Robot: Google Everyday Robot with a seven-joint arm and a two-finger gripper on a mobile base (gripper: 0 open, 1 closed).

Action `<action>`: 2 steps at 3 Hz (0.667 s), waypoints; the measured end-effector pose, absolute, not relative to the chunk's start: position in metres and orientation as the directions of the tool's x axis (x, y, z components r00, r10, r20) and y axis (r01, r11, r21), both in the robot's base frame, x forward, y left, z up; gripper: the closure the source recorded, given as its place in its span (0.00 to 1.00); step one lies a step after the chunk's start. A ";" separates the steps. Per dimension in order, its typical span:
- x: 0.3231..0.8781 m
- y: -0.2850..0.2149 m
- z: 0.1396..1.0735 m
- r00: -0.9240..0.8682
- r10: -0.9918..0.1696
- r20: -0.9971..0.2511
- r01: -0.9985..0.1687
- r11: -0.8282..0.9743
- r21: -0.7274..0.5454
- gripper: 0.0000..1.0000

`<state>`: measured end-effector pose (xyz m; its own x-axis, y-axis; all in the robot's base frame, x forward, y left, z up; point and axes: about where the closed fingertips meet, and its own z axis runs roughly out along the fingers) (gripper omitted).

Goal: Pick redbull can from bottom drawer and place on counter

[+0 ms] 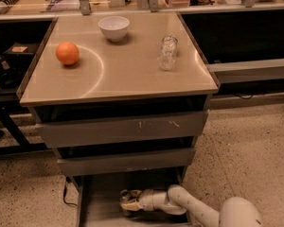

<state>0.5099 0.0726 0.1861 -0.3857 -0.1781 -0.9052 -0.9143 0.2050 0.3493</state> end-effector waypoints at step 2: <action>0.498 0.066 0.229 -0.320 -0.159 -0.934 -0.927 0.255 0.275 1.00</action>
Offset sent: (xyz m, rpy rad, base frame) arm -0.0306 -0.0185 0.0878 -0.0004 -0.1589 -0.1171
